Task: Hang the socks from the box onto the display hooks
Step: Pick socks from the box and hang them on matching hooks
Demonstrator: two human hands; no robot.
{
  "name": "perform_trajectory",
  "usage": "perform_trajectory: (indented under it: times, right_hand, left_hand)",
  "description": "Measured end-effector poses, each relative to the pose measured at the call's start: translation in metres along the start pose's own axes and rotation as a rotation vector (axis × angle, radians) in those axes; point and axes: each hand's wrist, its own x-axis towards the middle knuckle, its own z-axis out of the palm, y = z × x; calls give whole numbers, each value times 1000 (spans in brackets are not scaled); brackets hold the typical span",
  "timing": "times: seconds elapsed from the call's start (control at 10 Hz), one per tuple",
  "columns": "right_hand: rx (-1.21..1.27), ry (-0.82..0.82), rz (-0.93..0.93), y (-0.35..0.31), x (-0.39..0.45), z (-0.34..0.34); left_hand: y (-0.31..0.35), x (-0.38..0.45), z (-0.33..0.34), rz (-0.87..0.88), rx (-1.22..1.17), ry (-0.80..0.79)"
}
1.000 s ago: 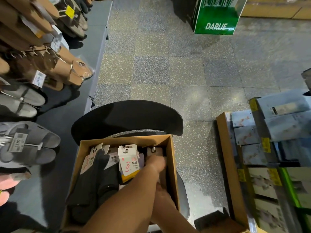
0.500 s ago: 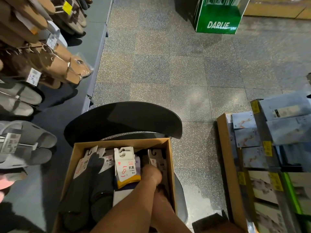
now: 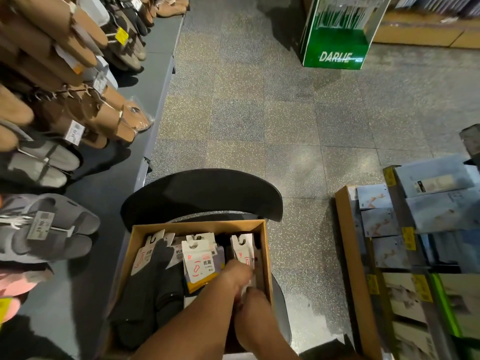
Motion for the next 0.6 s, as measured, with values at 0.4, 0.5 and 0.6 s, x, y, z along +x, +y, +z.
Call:
perform_trajectory:
  times: [0.4,0.5,0.6]
  right_hand:
    - [183,209,-354,-25,-68,-82]
    - [251,137,-612,-63,-99,-90]
    - [342,183,-565,-130,-179,-107]
  left_hand:
    - [3,-148,-78,270,-467,-316]
    - [2,-197,-83,454,-754,-139]
    - [-7,-269,-98,616,-704,289]
